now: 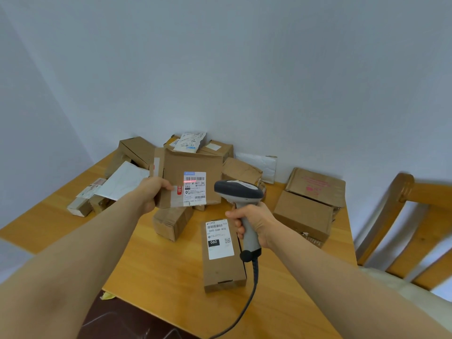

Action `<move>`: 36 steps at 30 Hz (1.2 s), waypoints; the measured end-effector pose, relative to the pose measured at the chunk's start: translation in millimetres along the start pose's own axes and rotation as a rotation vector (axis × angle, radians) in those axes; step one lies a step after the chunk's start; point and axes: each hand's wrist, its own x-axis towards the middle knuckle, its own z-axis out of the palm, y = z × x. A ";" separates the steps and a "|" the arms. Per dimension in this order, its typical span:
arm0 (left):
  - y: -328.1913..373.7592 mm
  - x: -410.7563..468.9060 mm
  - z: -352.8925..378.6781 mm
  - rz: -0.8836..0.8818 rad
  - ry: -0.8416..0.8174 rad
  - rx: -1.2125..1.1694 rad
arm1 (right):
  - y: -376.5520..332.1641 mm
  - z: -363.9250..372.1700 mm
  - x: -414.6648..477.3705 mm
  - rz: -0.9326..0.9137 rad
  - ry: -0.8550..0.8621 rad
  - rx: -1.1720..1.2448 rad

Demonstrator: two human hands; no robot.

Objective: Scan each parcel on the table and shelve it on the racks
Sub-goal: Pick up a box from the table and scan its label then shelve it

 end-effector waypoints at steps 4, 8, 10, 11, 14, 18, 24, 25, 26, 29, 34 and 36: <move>0.4 -1.1 1.8 -0.002 -0.010 0.003 | -1.3 0.0 0.6 0.002 0.008 0.010; 0.1 0.5 1.6 -0.002 -0.024 0.002 | -0.1 -0.8 0.2 0.011 0.017 0.001; -0.7 0.5 2.0 0.004 -0.026 0.006 | 0.1 -1.3 0.7 0.015 0.022 0.005; -0.8 0.2 2.4 0.006 -0.027 0.005 | -0.4 -1.6 1.1 0.017 0.026 0.012; -0.4 -4.4 2.8 0.003 -0.033 0.001 | -0.7 -2.1 1.1 0.009 0.028 0.038; -3.2 -23.2 -2.2 -0.024 -0.060 -0.084 | 4.3 -2.1 1.3 -0.028 0.042 0.137; -41.8 -73.8 -30.6 -0.096 -0.012 -0.281 | 26.1 -9.1 28.2 0.036 0.205 0.313; -53.8 -83.0 -39.2 -0.118 0.000 -0.314 | 33.2 -6.5 32.9 0.064 0.201 0.312; -66.3 -92.3 -48.0 -0.140 0.010 -0.344 | 41.0 -1.3 36.2 0.095 0.176 0.301; -104.4 -120.2 -75.2 -0.188 0.055 -0.449 | 65.2 27.3 34.6 0.172 0.035 0.268; -155.1 -175.9 -127.4 -0.207 0.155 -0.587 | 98.7 92.1 7.6 0.194 -0.166 0.063; -171.1 -202.0 -153.4 -0.203 0.215 -0.621 | 107.9 120.8 -7.4 0.165 -0.233 -0.046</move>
